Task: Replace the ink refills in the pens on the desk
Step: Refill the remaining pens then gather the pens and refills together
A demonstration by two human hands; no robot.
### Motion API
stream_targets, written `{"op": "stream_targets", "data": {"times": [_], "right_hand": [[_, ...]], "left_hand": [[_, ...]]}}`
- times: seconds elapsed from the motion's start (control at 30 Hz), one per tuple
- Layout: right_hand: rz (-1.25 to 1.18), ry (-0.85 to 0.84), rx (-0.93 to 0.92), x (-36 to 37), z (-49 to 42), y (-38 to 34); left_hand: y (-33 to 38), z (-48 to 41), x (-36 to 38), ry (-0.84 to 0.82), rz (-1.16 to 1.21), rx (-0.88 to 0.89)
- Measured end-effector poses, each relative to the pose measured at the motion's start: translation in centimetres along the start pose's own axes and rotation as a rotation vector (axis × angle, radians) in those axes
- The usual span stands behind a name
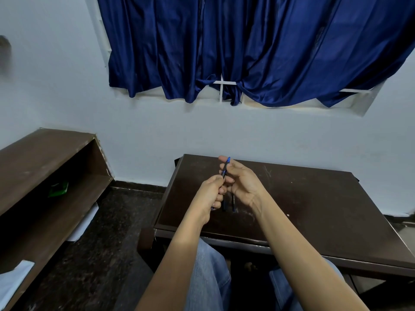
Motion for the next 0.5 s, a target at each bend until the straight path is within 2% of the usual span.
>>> {"op": "stream_targets", "data": {"times": [0.27,0.5], "right_hand": [[-0.011,0.035,0.054,-0.3,-2.0,0.6],[-0.167,-0.004,0.151,0.3,-4.2,2.1]], "left_hand": [[-1.0,-1.5,0.4,-0.018,0.090,-0.057],[-1.9,-3.1,0.2,-0.021,0.106,-0.088]]}}
Point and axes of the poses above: each hand's wrist, its own z-axis away from the middle knuckle, its own x-axis out of the palm, y = z × x, the point moved 10 cm from there along -z, towards the middle knuckle, and after that the axes turned 13 degrees about y, right-handed, at the moved point
